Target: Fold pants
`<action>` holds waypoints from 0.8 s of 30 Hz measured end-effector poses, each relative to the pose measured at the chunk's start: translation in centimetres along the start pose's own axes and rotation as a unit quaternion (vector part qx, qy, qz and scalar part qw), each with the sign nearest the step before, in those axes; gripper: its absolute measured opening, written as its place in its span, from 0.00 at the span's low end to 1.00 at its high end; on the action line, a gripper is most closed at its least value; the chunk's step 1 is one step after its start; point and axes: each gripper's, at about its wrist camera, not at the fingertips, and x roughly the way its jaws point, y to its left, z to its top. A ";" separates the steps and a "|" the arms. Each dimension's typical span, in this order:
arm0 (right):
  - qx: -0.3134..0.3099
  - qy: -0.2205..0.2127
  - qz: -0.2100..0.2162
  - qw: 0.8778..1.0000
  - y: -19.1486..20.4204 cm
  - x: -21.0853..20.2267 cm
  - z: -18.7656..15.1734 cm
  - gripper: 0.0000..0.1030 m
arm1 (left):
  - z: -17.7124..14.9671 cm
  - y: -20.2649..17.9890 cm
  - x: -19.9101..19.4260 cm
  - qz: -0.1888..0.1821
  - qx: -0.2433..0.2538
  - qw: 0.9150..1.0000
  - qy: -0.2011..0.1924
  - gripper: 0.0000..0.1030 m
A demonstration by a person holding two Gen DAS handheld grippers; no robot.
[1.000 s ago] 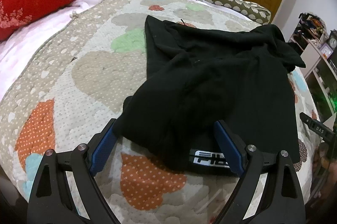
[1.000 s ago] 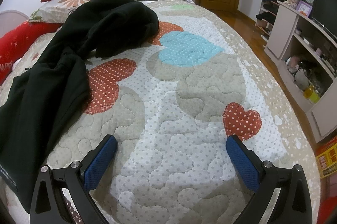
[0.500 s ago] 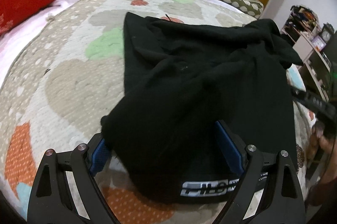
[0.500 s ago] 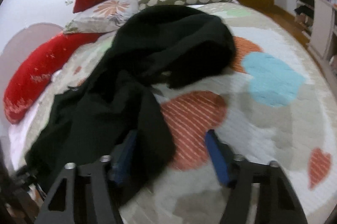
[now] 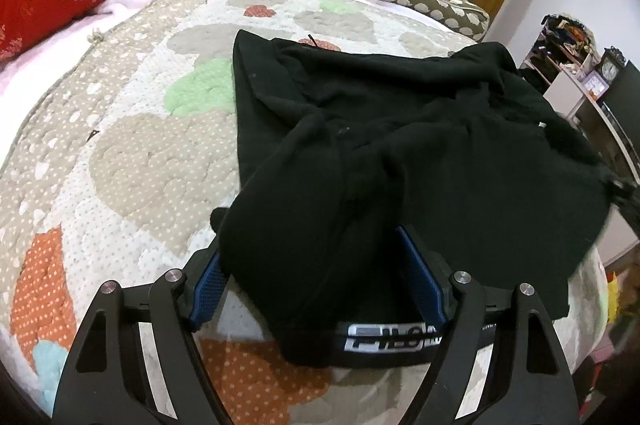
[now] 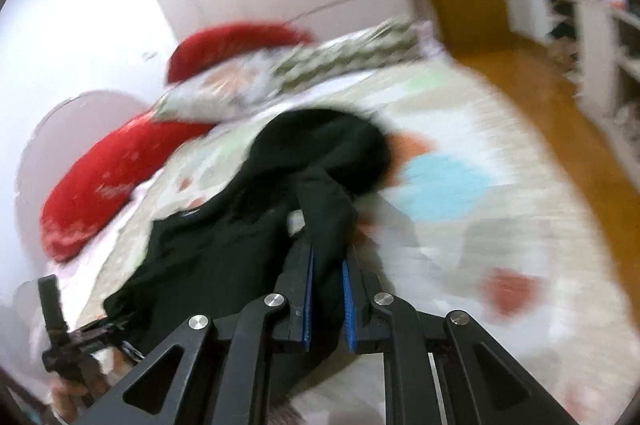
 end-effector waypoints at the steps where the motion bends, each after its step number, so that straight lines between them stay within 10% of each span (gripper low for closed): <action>1: 0.004 -0.012 -0.026 1.000 -1.0 -1.7 -0.2 0.12 | -0.1 0.0 -0.1 -0.001 0.000 1.000 0.001 0.77; 7: 0.060 -0.001 -0.150 0.987 -7.6 -6.5 -1.7 0.36 | -0.7 0.2 -0.3 0.000 -0.006 1.000 0.009 0.77; 14: 0.104 0.029 -0.116 0.987 -10.6 -5.3 -3.7 0.49 | -1.0 0.9 -0.8 0.010 -0.023 1.000 0.004 0.77; 18: 0.131 0.054 -0.073 0.987 -11.1 -1.4 -4.1 0.49 | -0.8 1.8 -0.8 0.008 -0.051 0.999 0.002 0.77; 23: 0.092 0.048 -0.075 0.992 -9.1 0.2 -3.6 0.15 | -0.3 0.3 1.1 0.014 -0.011 1.000 0.014 0.78; 24: 0.087 0.042 -0.075 0.993 -8.5 0.0 -3.4 0.15 | -0.2 0.0 1.1 0.008 -0.003 1.000 0.013 0.62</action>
